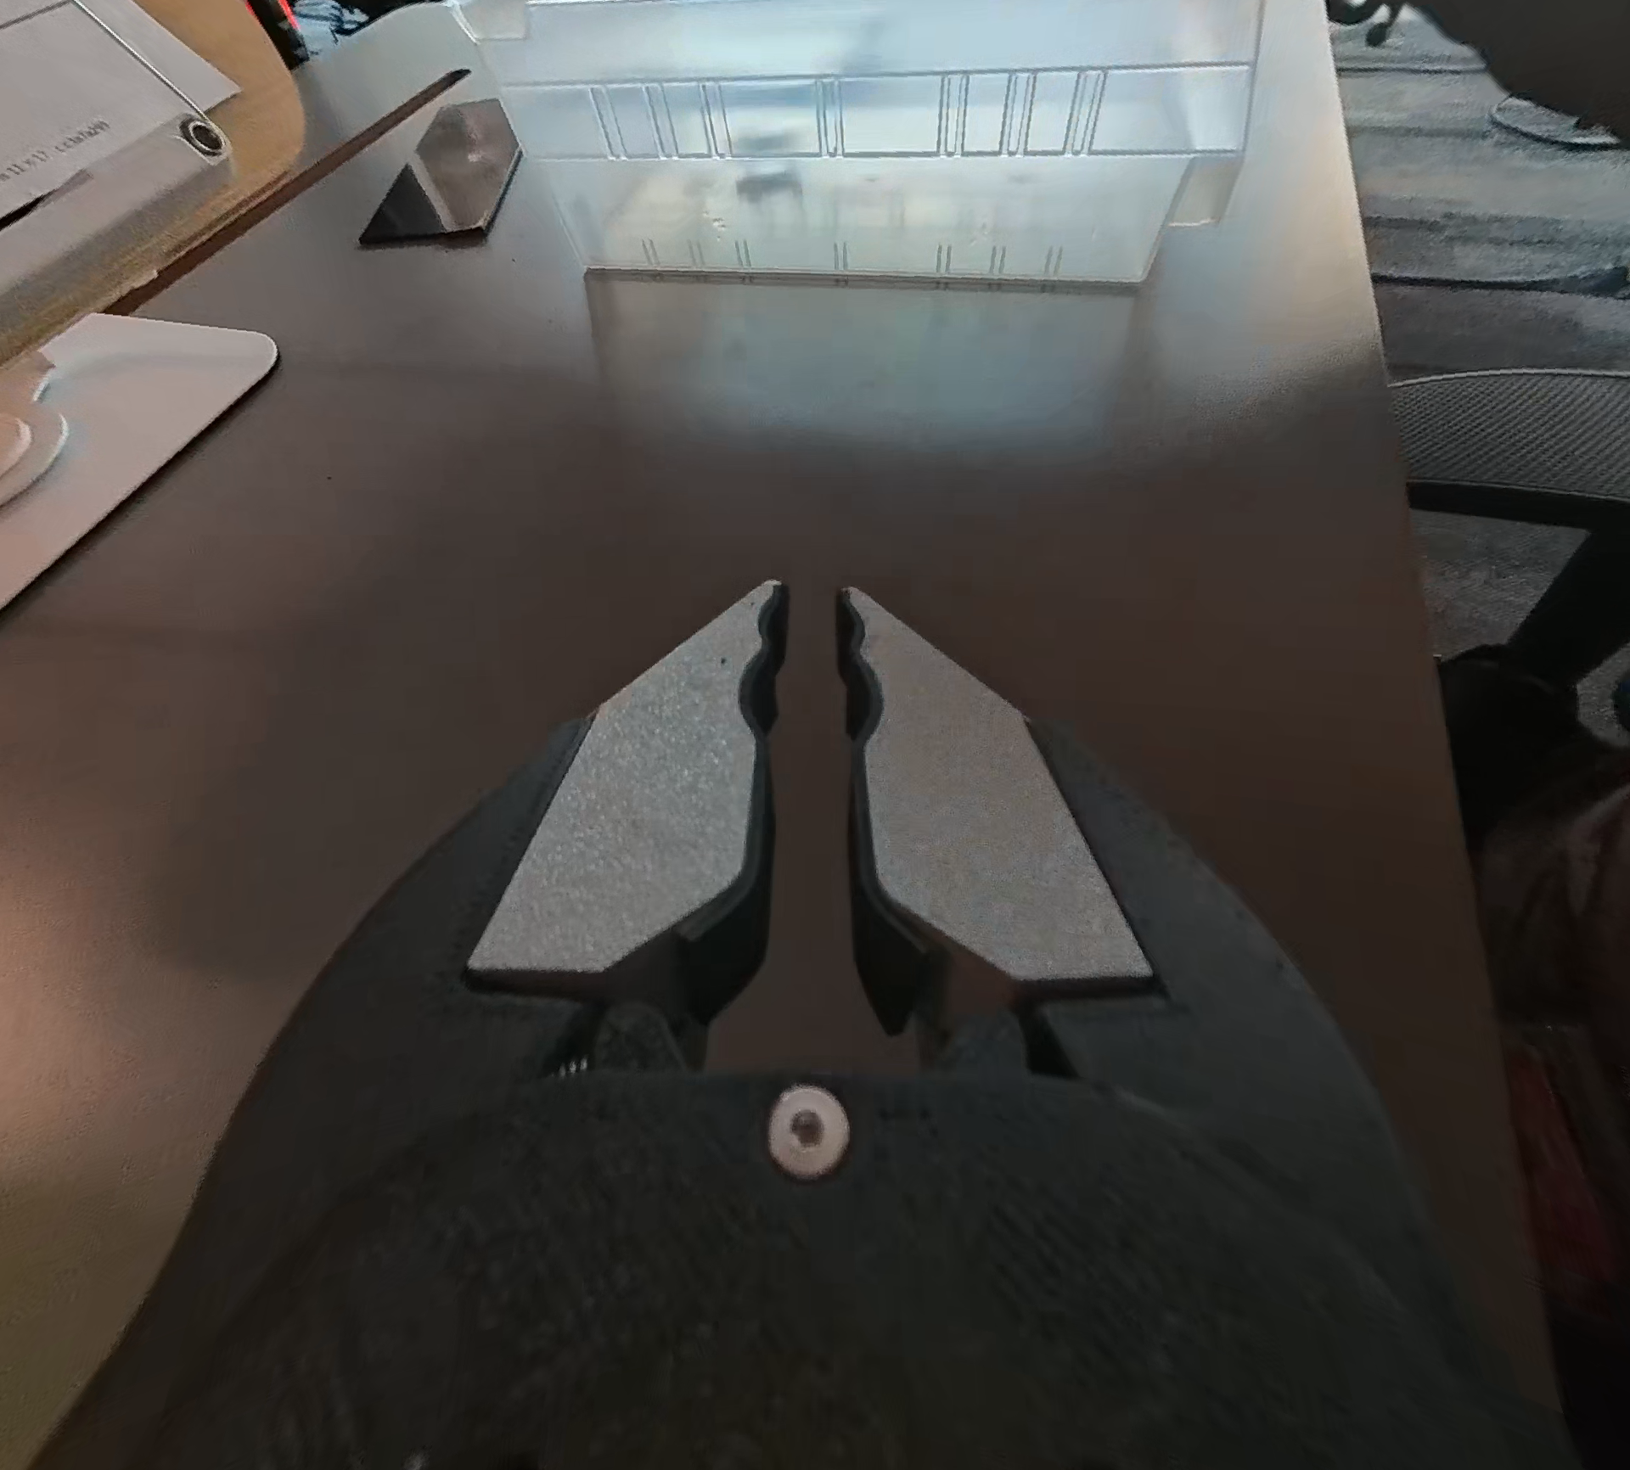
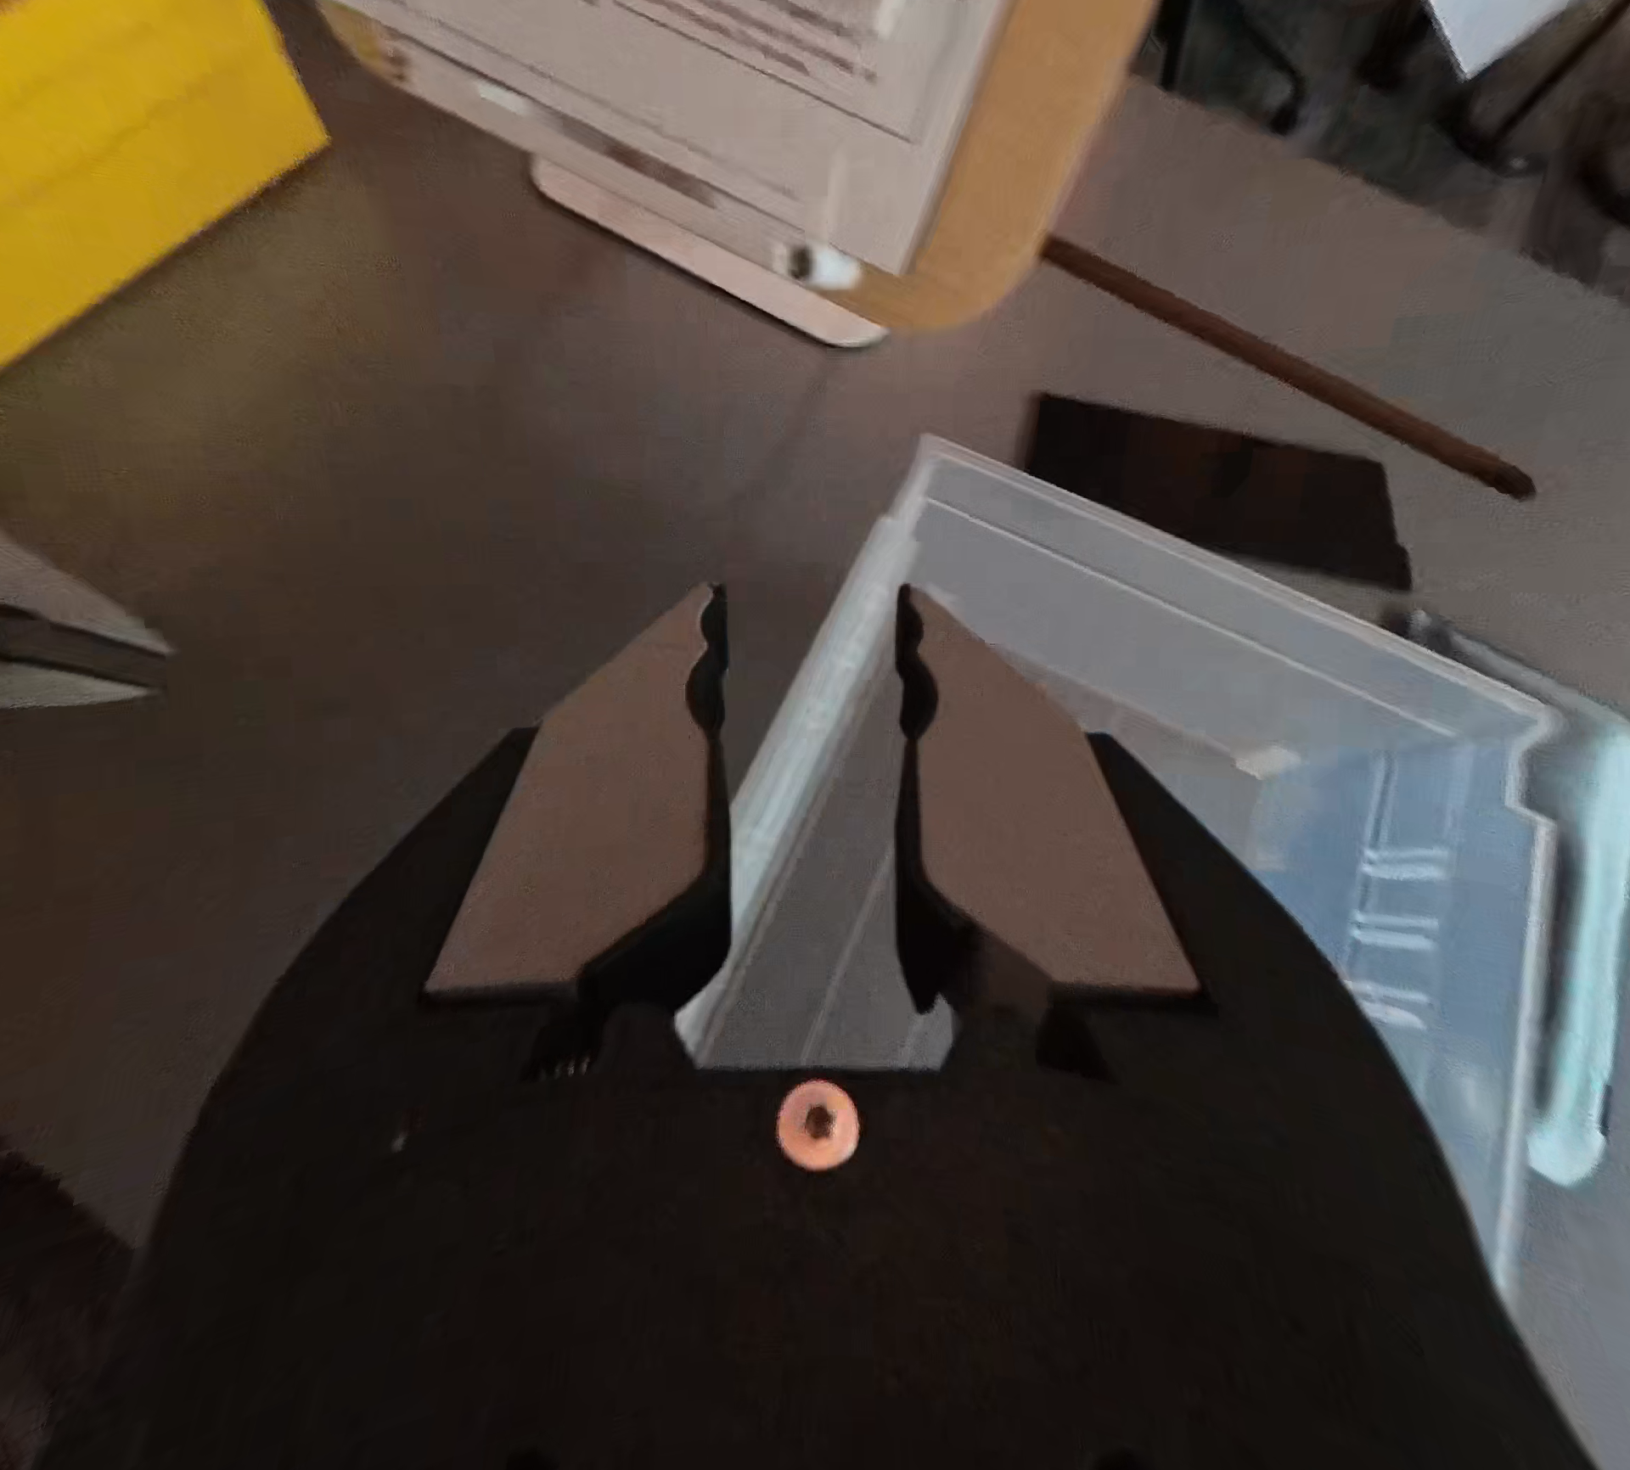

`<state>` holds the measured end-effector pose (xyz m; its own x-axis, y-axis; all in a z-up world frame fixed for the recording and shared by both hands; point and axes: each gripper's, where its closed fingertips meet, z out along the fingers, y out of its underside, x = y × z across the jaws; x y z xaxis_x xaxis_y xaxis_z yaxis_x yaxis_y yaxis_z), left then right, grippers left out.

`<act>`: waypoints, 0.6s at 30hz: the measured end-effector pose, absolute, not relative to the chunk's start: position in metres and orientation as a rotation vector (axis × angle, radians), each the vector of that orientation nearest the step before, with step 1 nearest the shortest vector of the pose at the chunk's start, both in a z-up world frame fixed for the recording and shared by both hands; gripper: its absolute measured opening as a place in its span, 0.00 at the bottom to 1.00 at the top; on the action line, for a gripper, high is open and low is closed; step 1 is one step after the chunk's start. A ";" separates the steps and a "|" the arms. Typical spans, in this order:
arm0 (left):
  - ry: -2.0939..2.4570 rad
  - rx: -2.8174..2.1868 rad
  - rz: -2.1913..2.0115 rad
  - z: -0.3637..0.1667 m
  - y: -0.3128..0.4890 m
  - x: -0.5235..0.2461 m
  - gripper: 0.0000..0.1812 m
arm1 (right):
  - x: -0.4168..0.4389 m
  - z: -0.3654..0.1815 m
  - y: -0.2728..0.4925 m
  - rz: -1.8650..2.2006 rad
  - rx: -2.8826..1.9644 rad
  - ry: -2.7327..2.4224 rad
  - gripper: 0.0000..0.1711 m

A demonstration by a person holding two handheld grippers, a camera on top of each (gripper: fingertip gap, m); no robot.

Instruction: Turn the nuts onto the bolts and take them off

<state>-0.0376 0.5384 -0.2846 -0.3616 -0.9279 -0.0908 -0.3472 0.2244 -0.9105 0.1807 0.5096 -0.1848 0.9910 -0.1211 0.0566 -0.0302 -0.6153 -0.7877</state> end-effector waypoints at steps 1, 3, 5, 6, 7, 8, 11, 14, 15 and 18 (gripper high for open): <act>1.843 -1.173 -1.103 -0.286 0.538 -0.038 0.05 | 0.155 -0.173 0.514 -0.107 -2.197 0.046 0.22; 1.850 -1.168 -1.082 -0.287 0.538 -0.039 0.05 | 0.100 -0.159 0.523 -0.057 -2.148 -0.073 0.26; 1.855 -1.167 -1.066 -0.288 0.538 -0.040 0.05 | 0.044 -0.157 0.534 0.025 -2.113 -0.204 0.27; 1.858 -1.170 -1.057 -0.289 0.538 -0.040 0.05 | 0.021 -0.162 0.542 0.056 -2.103 -0.255 0.26; 1.862 -1.176 -1.052 -0.290 0.537 -0.042 0.05 | 0.002 -0.171 0.550 0.080 -2.094 -0.295 0.26; 1.866 -1.185 -1.055 -0.291 0.535 -0.044 0.06 | -0.014 -0.182 0.559 0.103 -2.086 -0.324 0.25; 1.896 -1.213 -1.104 -0.292 0.524 -0.059 0.08 | -0.039 -0.231 0.585 0.132 -2.105 -0.383 0.22; 1.959 -1.292 -1.180 -0.294 0.514 -0.086 0.09 | -0.040 -0.281 0.604 0.170 -2.151 -0.388 0.24; 1.972 -1.324 -1.173 -0.292 0.515 -0.095 0.10 | -0.037 -0.291 0.609 0.180 -2.154 -0.392 0.24; 1.892 -1.438 -1.007 -0.267 0.548 -0.116 0.05 | -0.027 -0.300 0.615 0.151 -2.123 -0.403 0.24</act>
<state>-0.1158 0.5481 -0.2670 -0.2734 -0.9618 0.0122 -0.5469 0.1450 -0.8246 -0.0273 0.6149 -0.2996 0.9383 0.3426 0.0472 0.2269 -0.5069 -0.8316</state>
